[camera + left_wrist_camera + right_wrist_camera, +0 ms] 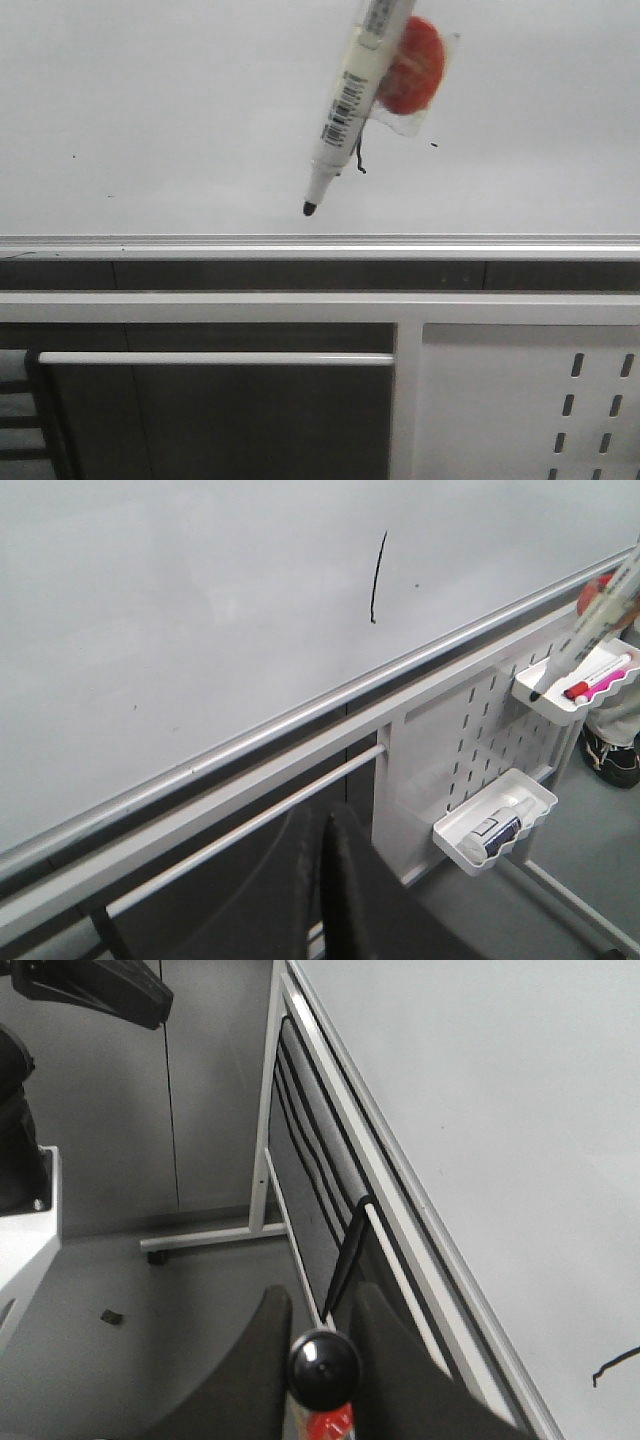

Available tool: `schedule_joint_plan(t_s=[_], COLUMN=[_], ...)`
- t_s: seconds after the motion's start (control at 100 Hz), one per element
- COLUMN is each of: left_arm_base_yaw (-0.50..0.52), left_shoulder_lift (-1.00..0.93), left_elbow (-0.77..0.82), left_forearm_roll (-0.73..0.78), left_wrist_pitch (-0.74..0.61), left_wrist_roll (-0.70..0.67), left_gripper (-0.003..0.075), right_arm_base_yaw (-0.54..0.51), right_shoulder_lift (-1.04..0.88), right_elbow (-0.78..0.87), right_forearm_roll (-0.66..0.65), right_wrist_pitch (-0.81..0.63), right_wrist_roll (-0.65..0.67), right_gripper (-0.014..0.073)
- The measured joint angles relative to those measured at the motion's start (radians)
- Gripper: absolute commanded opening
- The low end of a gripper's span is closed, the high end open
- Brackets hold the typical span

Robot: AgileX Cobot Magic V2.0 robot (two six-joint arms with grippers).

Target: Write number 1 on whiteboard

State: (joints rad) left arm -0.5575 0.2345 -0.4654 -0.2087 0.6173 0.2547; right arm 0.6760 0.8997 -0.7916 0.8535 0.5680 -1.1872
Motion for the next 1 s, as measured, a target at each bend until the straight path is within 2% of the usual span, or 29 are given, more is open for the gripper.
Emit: schedule_joint_plan(t_s=[0.09, 0.26, 0.33, 0.51, 1.0], left_arm_base_yaw=[0.000, 0.000, 0.000, 0.000, 0.001], left_shoulder_lift=[0.002, 0.037, 0.053, 0.097, 0.139], left_elbow=[0.000, 0.000, 0.000, 0.000, 0.000], left_forearm_roll=[-0.085, -0.347, -0.424, -0.477, -0.600], left_wrist_pitch=[-0.004, 0.020, 0.024, 0.024, 0.014], left_wrist_roll=[0.118, 0.469, 0.550, 0.603, 0.605], left_gripper=[-0.0018, -0.0018, -0.0018, -0.0018, -0.0018], right_arm_base_yaw=[0.000, 0.000, 0.000, 0.000, 0.000], right_shoulder_lift=[0.000, 0.025, 0.038, 0.045, 0.045], right_elbow=[0.000, 0.000, 0.000, 0.000, 0.000], right_forearm_roll=[0.028, 0.065, 0.078, 0.099, 0.103], right_wrist_pitch=[0.000, 0.000, 0.005, 0.007, 0.045], right_wrist_roll=[0.000, 0.002, 0.002, 0.002, 0.047], right_gripper=[-0.0068, -0.0068, -0.0068, -0.0068, -0.0068])
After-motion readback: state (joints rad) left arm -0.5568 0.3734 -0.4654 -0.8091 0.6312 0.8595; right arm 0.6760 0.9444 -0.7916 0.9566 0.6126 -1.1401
